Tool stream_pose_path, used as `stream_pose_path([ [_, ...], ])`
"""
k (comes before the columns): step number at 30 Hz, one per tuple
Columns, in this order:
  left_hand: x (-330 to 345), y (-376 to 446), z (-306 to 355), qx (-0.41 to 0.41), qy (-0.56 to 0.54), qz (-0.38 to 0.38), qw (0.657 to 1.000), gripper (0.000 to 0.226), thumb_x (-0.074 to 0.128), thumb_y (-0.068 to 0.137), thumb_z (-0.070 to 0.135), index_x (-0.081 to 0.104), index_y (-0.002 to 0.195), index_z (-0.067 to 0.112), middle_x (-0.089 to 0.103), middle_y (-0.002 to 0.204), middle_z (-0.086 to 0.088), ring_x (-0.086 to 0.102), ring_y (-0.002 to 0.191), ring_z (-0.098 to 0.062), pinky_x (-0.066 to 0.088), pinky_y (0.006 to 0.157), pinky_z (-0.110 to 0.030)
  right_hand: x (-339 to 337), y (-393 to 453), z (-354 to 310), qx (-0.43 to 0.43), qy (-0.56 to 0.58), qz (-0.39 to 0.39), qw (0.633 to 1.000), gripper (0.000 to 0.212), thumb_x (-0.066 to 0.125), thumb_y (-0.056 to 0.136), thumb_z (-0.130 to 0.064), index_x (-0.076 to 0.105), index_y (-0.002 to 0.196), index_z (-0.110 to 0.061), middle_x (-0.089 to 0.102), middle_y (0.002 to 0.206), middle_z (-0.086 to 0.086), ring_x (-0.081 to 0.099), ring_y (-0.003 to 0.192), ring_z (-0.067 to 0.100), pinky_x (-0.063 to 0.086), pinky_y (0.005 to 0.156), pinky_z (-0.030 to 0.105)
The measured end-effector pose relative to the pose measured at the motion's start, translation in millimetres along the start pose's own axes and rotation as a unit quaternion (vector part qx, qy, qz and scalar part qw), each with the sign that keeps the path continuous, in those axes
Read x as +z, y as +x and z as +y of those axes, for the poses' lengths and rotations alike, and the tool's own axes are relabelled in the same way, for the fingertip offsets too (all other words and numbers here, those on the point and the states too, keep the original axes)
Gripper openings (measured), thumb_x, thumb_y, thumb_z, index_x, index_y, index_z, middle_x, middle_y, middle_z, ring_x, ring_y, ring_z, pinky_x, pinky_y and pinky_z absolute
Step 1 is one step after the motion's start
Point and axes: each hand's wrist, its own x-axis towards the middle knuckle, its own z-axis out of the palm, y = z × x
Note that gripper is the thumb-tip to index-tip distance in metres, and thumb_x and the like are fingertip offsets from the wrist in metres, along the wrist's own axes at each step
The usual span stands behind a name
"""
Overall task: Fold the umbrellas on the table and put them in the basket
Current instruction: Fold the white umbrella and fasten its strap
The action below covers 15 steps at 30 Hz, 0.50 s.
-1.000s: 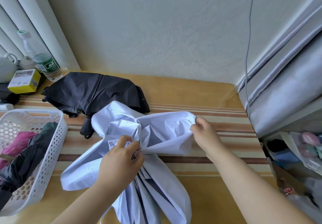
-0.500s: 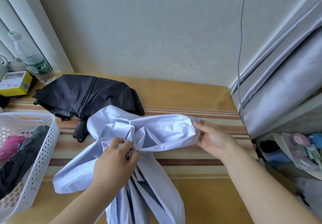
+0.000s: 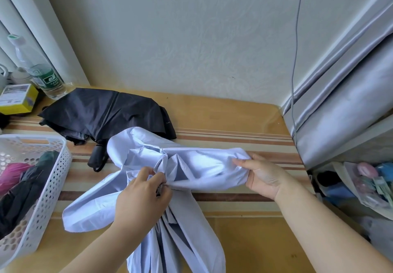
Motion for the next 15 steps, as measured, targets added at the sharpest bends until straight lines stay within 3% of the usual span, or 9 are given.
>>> stream_pose_path([
  [2, 2, 0, 2, 0.014, -0.004, 0.002, 1.0, 0.009, 0.063, 0.071, 0.021, 0.057, 0.065, 0.023, 0.057, 0.087, 0.008, 0.05, 0.056, -0.019, 0.024, 0.04, -0.012, -12, 5, -1, -0.024, -0.016, 0.113, 0.993, 0.022, 0.055, 0.09, 0.002, 0.063, 0.109, -0.004, 0.071, 0.093, 0.013, 0.069, 0.077, 0.022, 0.057, 0.066, 0.033],
  [5, 6, 0, 10, 0.055, 0.014, 0.0, 0.998, 0.013, 0.049, 0.071, 0.03, 0.052, 0.061, 0.023, 0.055, 0.08, 0.009, 0.046, 0.054, -0.017, 0.013, 0.041, -0.009, -27, 13, 2, -0.014, -0.162, 0.251, 0.954, 0.006, 0.057, 0.093, -0.005, 0.055, 0.097, -0.01, 0.064, 0.107, 0.015, 0.064, 0.086, 0.025, 0.054, 0.075, 0.037],
  [8, 10, -2, 11, 0.06, 0.014, 0.013, 0.998, 0.015, 0.042, 0.071, 0.03, 0.05, 0.06, 0.022, 0.052, 0.077, 0.009, 0.037, 0.057, -0.015, 0.013, 0.041, -0.01, -28, 6, 6, -0.069, -0.354, 0.288, 0.887, 0.052, 0.071, 0.085, -0.026, 0.044, 0.129, -0.02, 0.053, 0.122, 0.0, 0.056, 0.106, 0.019, 0.049, 0.091, 0.037],
  [9, 10, -3, 9, 0.061, 0.014, 0.012, 0.998, 0.013, 0.044, 0.071, 0.028, 0.05, 0.061, 0.022, 0.052, 0.077, 0.009, 0.038, 0.057, -0.015, 0.014, 0.041, -0.011, -25, -3, 5, -0.138, -0.419, 0.278, 0.853, 0.056, 0.072, 0.084, -0.026, 0.042, 0.132, -0.026, 0.05, 0.12, -0.008, 0.052, 0.107, 0.011, 0.046, 0.091, 0.032],
  [11, 9, -3, 6, 0.064, 0.016, 0.009, 0.998, 0.014, 0.042, 0.072, 0.029, 0.05, 0.063, 0.023, 0.052, 0.078, 0.009, 0.044, 0.055, -0.017, 0.016, 0.041, -0.012, -13, -19, 0, -0.262, -0.548, 0.174, 0.775, 0.049, 0.07, 0.085, -0.023, 0.046, 0.125, -0.037, 0.048, 0.115, -0.021, 0.044, 0.106, -0.006, 0.037, 0.092, 0.02],
  [13, 8, -3, 4, 0.064, 0.018, 0.003, 0.998, 0.019, 0.038, 0.073, 0.031, 0.051, 0.063, 0.022, 0.052, 0.078, 0.009, 0.049, 0.055, -0.019, 0.02, 0.04, -0.014, 2, -22, 2, -0.258, -0.673, 0.03, 0.693, 0.045, 0.065, 0.089, -0.027, 0.047, 0.129, -0.037, 0.043, 0.117, -0.027, 0.034, 0.11, -0.011, 0.027, 0.097, 0.014],
  [15, 8, -2, 3, 0.067, 0.015, 0.001, 0.998, 0.02, 0.036, 0.073, 0.032, 0.051, 0.063, 0.022, 0.052, 0.079, 0.008, 0.046, 0.055, -0.018, 0.019, 0.04, -0.013, 8, -11, 12, -0.217, -0.74, -0.036, 0.635, 0.043, 0.058, 0.093, -0.028, 0.047, 0.134, -0.033, 0.044, 0.125, -0.019, 0.031, 0.12, 0.001, 0.025, 0.103, 0.02],
])
